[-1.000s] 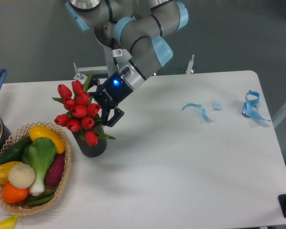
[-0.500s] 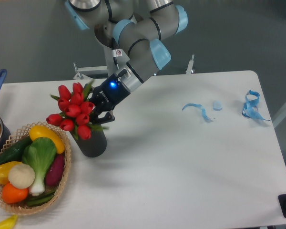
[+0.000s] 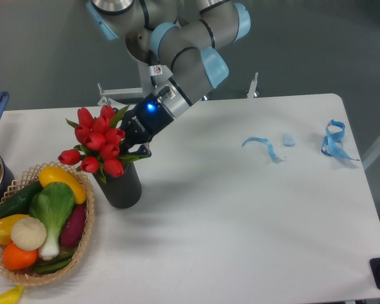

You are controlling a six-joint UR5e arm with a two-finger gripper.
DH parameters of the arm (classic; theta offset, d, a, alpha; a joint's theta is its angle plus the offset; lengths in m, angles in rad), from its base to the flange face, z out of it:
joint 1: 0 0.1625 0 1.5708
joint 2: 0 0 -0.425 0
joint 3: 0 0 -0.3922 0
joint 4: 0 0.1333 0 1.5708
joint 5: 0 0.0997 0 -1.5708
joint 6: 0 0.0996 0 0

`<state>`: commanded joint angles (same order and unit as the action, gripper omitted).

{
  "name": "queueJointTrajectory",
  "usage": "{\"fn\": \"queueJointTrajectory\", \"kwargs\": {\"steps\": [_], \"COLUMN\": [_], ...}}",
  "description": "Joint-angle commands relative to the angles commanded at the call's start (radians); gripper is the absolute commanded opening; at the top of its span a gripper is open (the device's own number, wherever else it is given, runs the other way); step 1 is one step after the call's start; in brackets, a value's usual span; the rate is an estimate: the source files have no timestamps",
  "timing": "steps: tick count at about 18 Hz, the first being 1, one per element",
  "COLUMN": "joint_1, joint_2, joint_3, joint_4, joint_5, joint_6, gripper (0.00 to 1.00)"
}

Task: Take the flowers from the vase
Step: 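Close the gripper on the tulip stems, then lift the tulip bouquet up out of the grey vase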

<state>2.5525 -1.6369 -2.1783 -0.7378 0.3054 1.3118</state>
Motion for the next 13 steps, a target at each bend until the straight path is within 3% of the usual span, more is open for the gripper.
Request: {"fn": "queueJointTrajectory", "kwargs": {"steps": [6,13], "joint_1": [0.012,0.051], "joint_2": [0.043,0.091], "joint_3": [0.051,0.063], "joint_4": [0.000,0.000], "joint_5": [-0.023,-0.078], "joint_6": [-0.160,-0.239], "gripper": [0.00,0.00]}}
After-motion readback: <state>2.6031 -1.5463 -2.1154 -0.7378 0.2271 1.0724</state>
